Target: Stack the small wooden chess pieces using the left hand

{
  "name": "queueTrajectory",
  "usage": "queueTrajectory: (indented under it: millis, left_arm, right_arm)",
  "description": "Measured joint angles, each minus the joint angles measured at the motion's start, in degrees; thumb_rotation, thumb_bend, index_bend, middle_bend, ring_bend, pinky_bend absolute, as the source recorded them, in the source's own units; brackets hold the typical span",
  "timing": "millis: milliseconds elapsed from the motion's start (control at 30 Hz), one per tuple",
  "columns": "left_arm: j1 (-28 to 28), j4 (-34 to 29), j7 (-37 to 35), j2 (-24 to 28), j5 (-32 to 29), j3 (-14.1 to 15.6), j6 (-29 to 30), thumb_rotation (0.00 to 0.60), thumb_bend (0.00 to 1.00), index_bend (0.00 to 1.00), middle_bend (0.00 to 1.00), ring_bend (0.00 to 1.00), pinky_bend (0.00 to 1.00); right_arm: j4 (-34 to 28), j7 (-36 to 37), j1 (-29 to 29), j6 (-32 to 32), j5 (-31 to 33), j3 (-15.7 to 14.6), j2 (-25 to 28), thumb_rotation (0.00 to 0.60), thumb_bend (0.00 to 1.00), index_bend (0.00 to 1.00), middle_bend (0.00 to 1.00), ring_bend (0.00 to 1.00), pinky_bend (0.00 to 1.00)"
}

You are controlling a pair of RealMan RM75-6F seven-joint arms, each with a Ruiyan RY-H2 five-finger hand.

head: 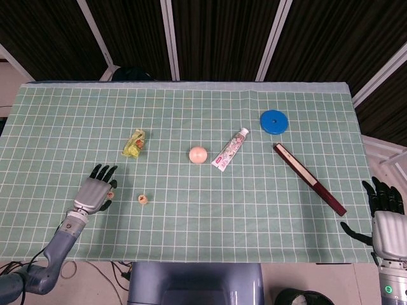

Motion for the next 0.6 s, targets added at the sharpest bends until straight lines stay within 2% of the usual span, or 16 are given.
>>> queueTrajectory:
  millis: [600]
  left_arm:
    - [0.7, 0.7, 1.0, -0.3, 0.3, -0.1, -0.5, 0.600, 0.28, 0.42, 0.02, 0.00, 0.00]
  right_arm:
    - [-0.2, -0.2, -0.1, 0.0, 0.2, 0.0, 0.0, 0.600, 0.23, 0.12, 0.01, 0.00, 0.00]
